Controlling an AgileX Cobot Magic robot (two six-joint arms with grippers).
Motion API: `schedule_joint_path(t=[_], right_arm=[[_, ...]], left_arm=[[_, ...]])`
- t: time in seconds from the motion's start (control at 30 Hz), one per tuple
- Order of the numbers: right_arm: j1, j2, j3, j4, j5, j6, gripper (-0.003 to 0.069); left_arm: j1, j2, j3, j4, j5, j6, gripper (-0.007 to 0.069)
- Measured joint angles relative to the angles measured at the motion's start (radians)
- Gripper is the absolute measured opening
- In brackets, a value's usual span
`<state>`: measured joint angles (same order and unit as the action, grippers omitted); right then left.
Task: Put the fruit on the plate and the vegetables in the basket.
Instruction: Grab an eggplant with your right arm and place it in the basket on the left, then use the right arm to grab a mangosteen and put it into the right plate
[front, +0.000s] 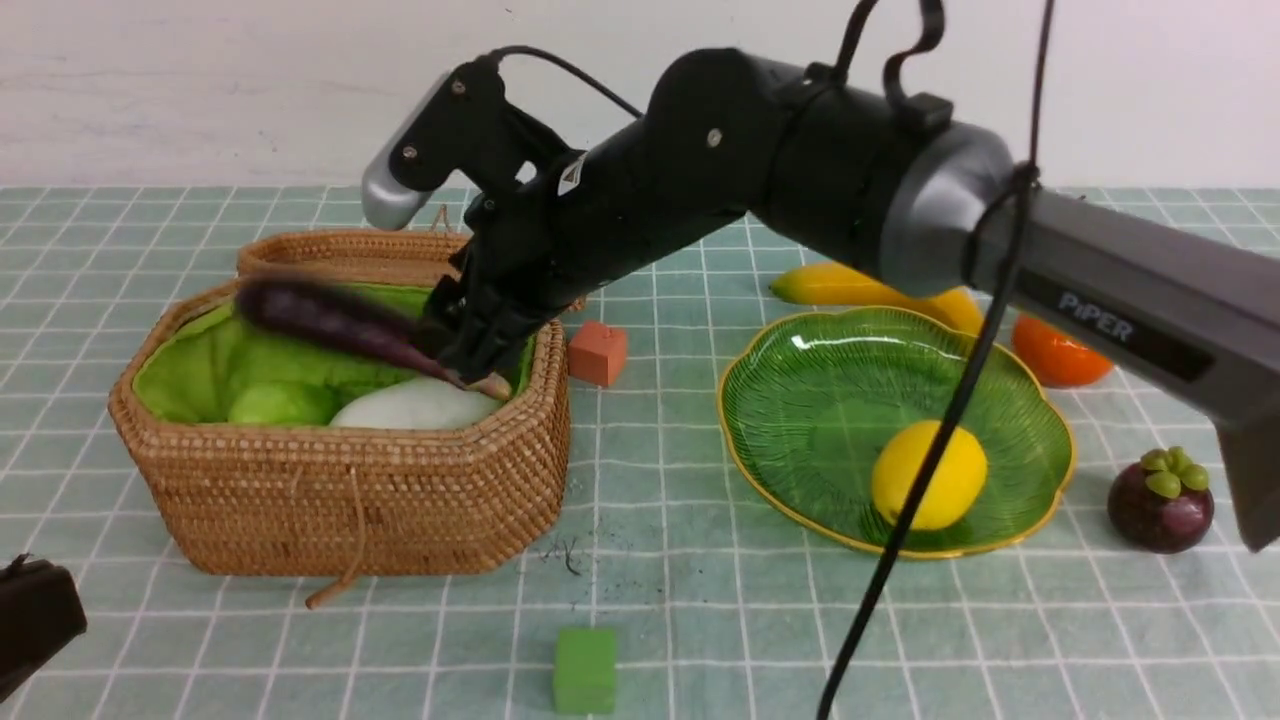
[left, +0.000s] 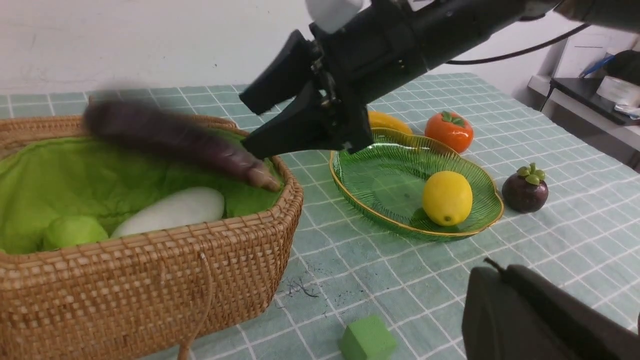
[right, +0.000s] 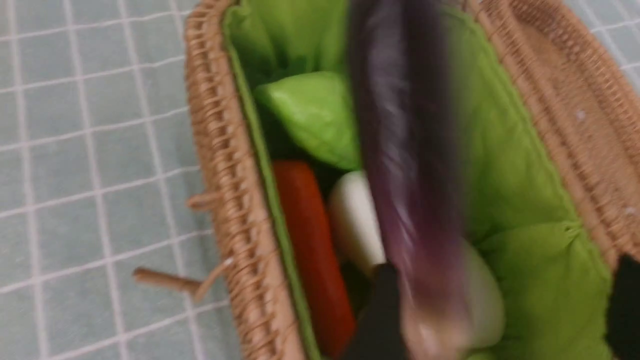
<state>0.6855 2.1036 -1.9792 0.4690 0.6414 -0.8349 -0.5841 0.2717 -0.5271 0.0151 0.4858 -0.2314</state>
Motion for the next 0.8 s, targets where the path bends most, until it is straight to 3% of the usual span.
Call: schedule_joint_path(t=[0.07, 0.2, 0.27, 0.3, 0.33, 0.37, 0.4, 0.43, 0.5, 0.6, 0.63, 0.7, 0.8], right_arm=[[0.001, -0.012, -0.004, -0.006, 0.009, 0.018, 0.0664], [-0.004, -0.104, -0.006, -0.093, 0.155, 0.181, 0.0633], [-0.013, -0.147, -0.009, -0.154, 0.229, 0.266, 0.0584], [-0.032, -0.205, -0.011, -0.254, 0.335, 0.389, 0.0506], [-0.039, -0.211, -0.011, -0.281, 0.362, 0.404, 0.0506], [-0.076, -0.258, -0.011, -0.373, 0.458, 0.518, 0.0396], [-0.082, -0.267, -0.011, -0.397, 0.484, 0.543, 0.0383], [-0.106, -0.283, -0.007, -0.44, 0.53, 0.588, 0.0316], [-0.201, -0.32, 0.033, -0.524, 0.585, 0.711, 0.0163], [-0.339, -0.361, 0.161, -0.53, 0.59, 0.835, 0.0041], [-0.359, -0.364, 0.172, -0.528, 0.59, 0.84, 0.0033], [-0.492, -0.388, 0.334, -0.508, 0.589, 0.918, 0.0022], [-0.638, -0.388, 0.513, -0.481, 0.539, 0.947, 0.0083]], left_arm=[[0.0, 0.0, 0.0, 0.004, 0.001, 0.0, -0.0013], [0.0, 0.0, 0.0, 0.01, 0.001, 0.007, -0.0013], [0.0, 0.0, 0.0, 0.01, 0.001, 0.021, -0.0013], [0.0, 0.0, 0.0, 0.01, 0.001, 0.05, -0.0013], [0.0, 0.0, 0.0, 0.01, 0.001, 0.058, -0.0013], [0.0, 0.0, 0.0, 0.01, 0.001, 0.091, -0.0013], [0.0, 0.0, 0.0, 0.01, 0.002, 0.094, -0.0013], [0.0, 0.0, 0.0, 0.01, 0.002, 0.106, -0.0013], [0.0, 0.0, 0.0, 0.007, 0.002, 0.123, -0.0013], [0.0, 0.0, 0.0, 0.001, 0.005, 0.127, -0.0013], [0.0, 0.001, 0.0, -0.001, 0.005, 0.127, -0.0013], [0.0, 0.001, 0.0, -0.005, 0.005, 0.129, -0.0013], [0.0, 0.001, 0.0, -0.004, 0.004, 0.13, -0.0013]])
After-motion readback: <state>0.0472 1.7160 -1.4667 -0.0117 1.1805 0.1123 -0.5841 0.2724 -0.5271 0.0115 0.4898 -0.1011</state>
